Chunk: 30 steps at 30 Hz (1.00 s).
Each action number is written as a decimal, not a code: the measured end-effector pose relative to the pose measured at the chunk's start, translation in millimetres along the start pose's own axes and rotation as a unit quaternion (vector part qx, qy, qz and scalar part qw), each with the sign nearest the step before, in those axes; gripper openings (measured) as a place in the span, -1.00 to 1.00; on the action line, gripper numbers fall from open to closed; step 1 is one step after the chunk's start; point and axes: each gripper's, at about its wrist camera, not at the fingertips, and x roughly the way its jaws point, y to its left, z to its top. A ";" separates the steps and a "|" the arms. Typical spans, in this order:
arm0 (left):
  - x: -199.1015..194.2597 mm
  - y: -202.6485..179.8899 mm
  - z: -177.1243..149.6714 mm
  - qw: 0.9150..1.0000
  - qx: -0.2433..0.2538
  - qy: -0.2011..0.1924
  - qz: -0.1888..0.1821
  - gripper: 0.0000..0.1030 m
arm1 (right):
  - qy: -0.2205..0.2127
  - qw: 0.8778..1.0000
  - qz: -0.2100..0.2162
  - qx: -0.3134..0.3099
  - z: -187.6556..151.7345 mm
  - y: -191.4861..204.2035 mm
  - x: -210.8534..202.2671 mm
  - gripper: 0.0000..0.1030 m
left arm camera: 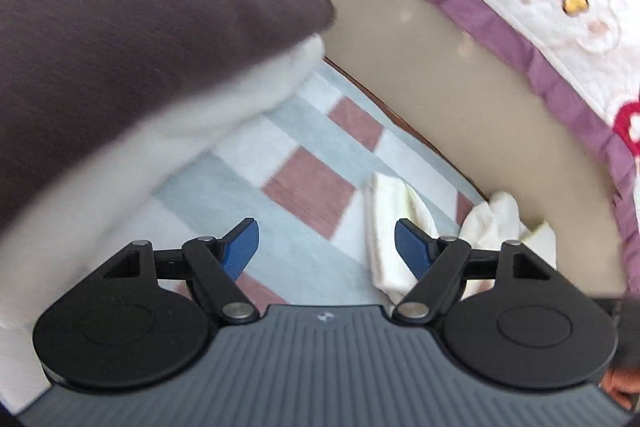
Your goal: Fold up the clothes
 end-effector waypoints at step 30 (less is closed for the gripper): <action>44.4 -19.1 -20.8 0.999 0.019 0.030 -0.031 0.36 | -0.001 0.962 0.013 0.273 -97.2 -129.3 -15.1 -0.61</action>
